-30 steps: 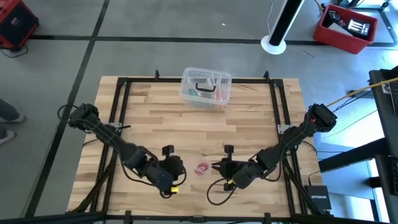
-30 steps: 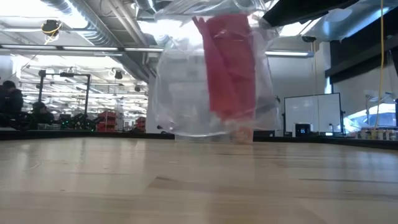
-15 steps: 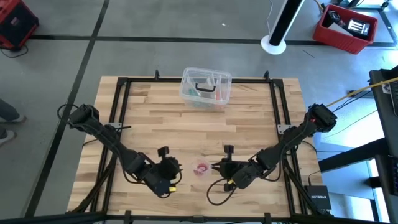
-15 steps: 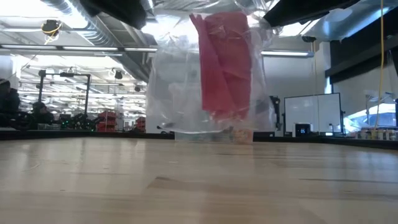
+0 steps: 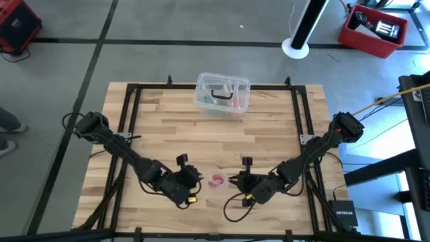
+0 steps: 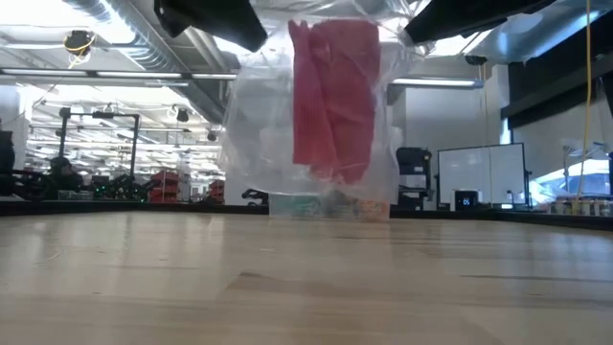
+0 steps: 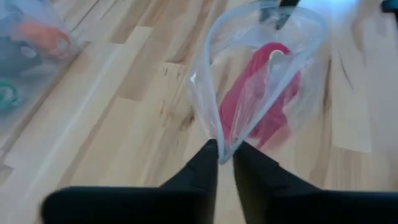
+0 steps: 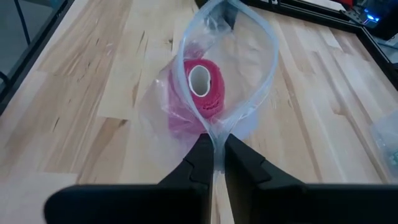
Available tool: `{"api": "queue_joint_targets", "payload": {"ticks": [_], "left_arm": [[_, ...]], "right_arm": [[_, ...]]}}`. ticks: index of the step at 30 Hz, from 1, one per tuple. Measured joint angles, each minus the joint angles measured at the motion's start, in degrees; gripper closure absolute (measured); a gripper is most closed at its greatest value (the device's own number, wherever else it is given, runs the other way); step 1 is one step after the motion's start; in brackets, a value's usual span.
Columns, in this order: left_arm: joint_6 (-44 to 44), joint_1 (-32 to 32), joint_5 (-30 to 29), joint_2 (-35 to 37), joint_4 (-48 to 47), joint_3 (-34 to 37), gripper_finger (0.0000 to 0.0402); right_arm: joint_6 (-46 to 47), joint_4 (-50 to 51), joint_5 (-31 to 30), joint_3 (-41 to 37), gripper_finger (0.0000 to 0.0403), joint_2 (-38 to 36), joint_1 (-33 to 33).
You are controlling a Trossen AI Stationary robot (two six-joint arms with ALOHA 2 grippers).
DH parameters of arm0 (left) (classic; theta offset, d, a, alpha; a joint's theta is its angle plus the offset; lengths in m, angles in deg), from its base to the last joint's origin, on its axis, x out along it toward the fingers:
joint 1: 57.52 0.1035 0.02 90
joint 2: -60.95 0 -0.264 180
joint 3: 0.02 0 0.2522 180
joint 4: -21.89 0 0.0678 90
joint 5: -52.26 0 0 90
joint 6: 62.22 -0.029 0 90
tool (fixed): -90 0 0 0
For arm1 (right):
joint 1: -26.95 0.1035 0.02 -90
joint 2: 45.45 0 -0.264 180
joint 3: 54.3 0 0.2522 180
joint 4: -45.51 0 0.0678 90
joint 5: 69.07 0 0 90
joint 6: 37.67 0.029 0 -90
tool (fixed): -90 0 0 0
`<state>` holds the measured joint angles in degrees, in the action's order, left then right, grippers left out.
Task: Roll bandage
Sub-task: Close the transparent zip bag
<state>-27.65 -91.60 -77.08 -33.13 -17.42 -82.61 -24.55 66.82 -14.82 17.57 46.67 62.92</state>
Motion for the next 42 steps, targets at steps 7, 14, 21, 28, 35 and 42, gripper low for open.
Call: {"api": "queue_joint_targets", "payload": {"ticks": [7, 14, 21, 28, 35, 42], "left_arm": [[2.76, -1.41, 1.8, 0.82, -10.87, -4.09, 0.0382], [5.29, -1.56, 11.7, 1.72, -13.05, -7.04, 0.0341], [8.3, -1.56, 17.51, 4.05, -18.7, -7.06, 0.027], [4.2, -2.83, 10.29, 8.8, -12.14, -7.11, 0.0263], [-12.37, -0.63, 6.18, 5.82, 8.74, -7.21, 0.0269], [-13.99, 3.78, 13.07, -0.85, 14.3, -7.15, 0.027]], "right_arm": [[-0.08, 0.03, 0.01, 0.0, 0.0375, 0.0, 0.0], [-0.1, 0.06, 0.37, 0.0, 0.0375, 0.0, 0.0], [-0.05, 0.63, 0.88, 0.01, 0.0375, 0.0, 0.0], [0.41, 1.68, 0.9, 0.02, 0.0375, 0.0, 0.0], [0.45, 1.6, 0.61, 0.02, 0.0375, 0.0, 0.0], [0.54, 1.6, 0.68, 0.02, 0.0375, 0.0, 0.0]]}}
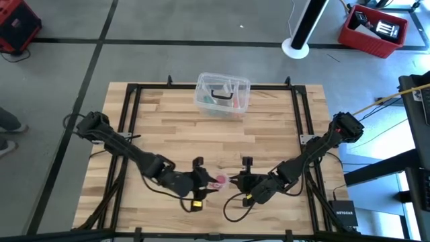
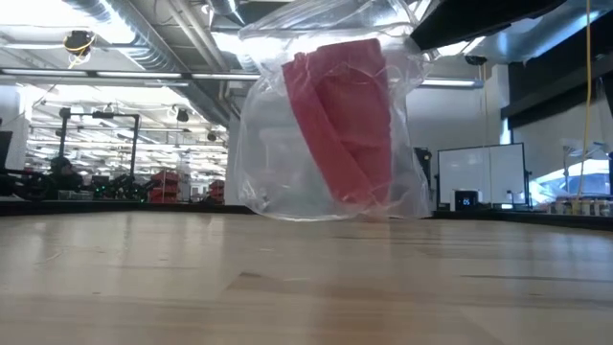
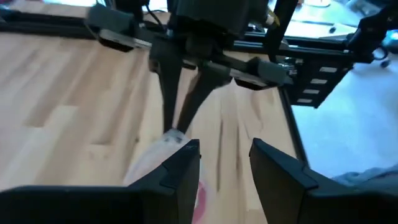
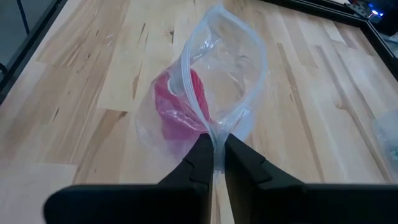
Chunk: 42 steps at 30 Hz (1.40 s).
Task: Roll bandage
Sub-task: Close the transparent zip bag
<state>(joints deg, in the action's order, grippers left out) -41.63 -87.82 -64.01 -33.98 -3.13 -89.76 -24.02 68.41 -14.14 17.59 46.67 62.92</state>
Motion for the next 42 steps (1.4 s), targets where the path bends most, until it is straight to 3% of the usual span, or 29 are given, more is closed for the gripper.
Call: {"api": "queue_joint_targets", "payload": {"ticks": [10, 13, 18, 42], "left_arm": [[1.71, 3.36, 3.94, -1.49, 2.37, 0.02, 0.0214], [0.84, 3.58, 4.31, -3.61, 7.42, -0.07, 0.0203], [-1.8, 3.58, 6.59, -7.54, 9.5, 0.11, 0.0207], [-2.81, 4.09, 7.88, -8.22, 5.27, 0.02, 0.0227]], "right_arm": [[-0.37, 0.0, 0.0, 0.0, 0.0375, 0.0, 0.0], [-0.39, -0.01, 0.17, 0.0, 0.0375, 0.0, 0.0], [-0.29, -0.06, 0.2, 0.0, 0.0375, 0.0, 0.0], [-0.5, -2.03, -0.33, 0.0, 0.0375, 0.02, 0.0]]}}
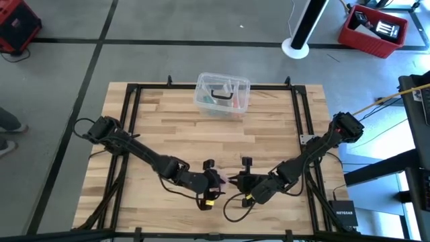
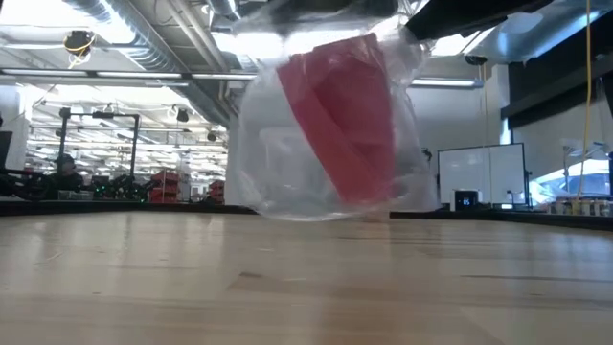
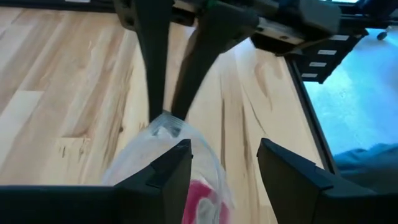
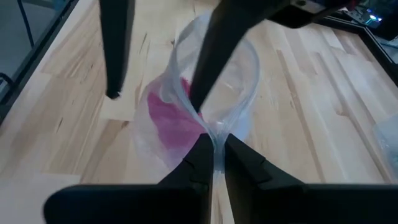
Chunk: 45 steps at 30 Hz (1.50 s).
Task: Roll bandage
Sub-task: Close the transparent zip bag
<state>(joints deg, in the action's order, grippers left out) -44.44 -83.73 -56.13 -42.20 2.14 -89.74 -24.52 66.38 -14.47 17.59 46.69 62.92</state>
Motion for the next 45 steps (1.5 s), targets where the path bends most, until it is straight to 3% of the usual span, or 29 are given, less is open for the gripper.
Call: {"api": "queue_joint_targets", "payload": {"ticks": [12, 22, 34, 45], "left_arm": [[0.22, -0.09, 0.02, 0.02, 0.1, 0.0, 0.0254], [1.12, -0.09, 0.2, 0.02, 1.06, 0.0, 0.0254], [1.51, 0.04, 0.86, 0.01, 1.47, 0.0, 0.0204], [1.15, -0.7, 0.85, 2.61, -1.11, 0.0, 0.0217]], "right_arm": [[0.0, 0.26, 0.02, 0.0, 0.0375, 0.0, 0.0], [0.0, 0.29, 0.04, 0.0, 0.0375, 0.0, 0.0], [-0.52, 0.28, 0.04, 0.0, 0.0375, 0.0, 0.0], [0.07, 0.25, 0.17, 0.0, 0.0375, 0.0, 0.0]]}}
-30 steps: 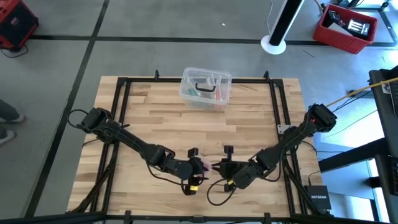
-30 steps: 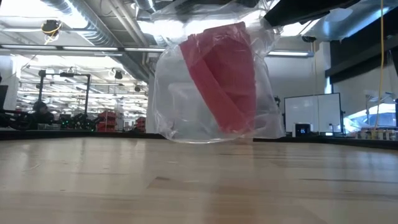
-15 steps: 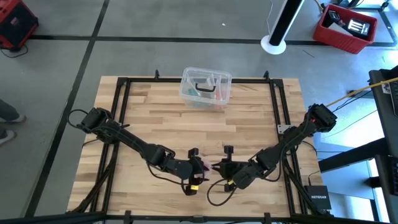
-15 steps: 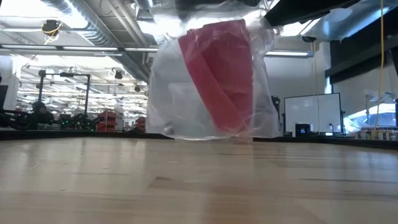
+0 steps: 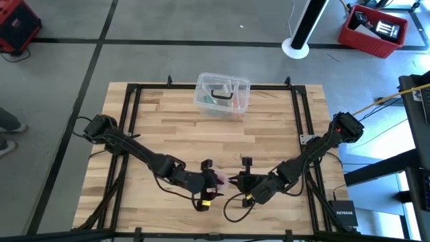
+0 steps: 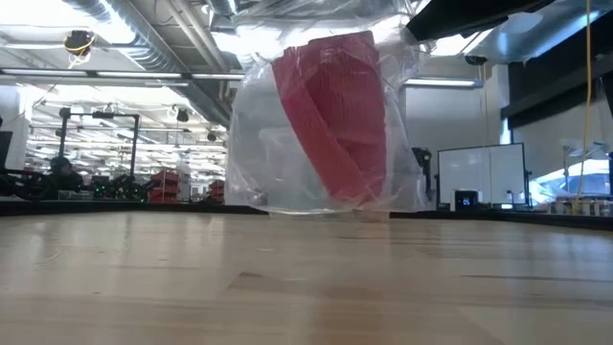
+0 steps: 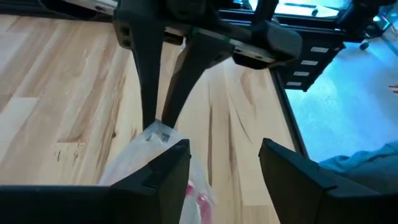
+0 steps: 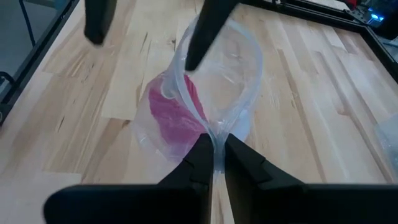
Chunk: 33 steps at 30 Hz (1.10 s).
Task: Roll bandage
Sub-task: Close the transparent zip bag
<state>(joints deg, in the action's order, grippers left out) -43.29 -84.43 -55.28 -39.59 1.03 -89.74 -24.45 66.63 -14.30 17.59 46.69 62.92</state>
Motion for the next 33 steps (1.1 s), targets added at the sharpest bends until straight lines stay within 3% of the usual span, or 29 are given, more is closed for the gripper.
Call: {"api": "queue_joint_targets", "payload": {"ticks": [6, 10, 15, 27, 33], "left_arm": [[-0.39, 0.02, 0.0, 0.14, -0.47, 0.0, 0.0219], [-3.08, 0.39, -3.16, -0.32, -1.22, 0.03, 0.0219], [-7.17, 0.7, -4.79, 0.16, 3.14, -0.04, 0.0219], [-4.14, 2.64, -0.77, -2.59, -1.38, 0.0, 0.0219], [-5.8, 3.0, -2.65, -2.59, -1.47, 0.0, 0.0219]], "right_arm": [[0.51, -0.14, 0.36, 0.0, 0.0375, 0.0, 0.0], [0.63, -0.25, 1.39, 0.0, 0.0375, 0.0, 0.0], [0.7, -0.27, 1.86, 0.0, 0.0375, 0.0, 0.0], [0.08, -0.28, 1.91, -0.02, 0.0375, 0.0, 0.0], [0.04, -0.27, 2.96, -0.02, 0.0375, 0.0, 0.0]]}}
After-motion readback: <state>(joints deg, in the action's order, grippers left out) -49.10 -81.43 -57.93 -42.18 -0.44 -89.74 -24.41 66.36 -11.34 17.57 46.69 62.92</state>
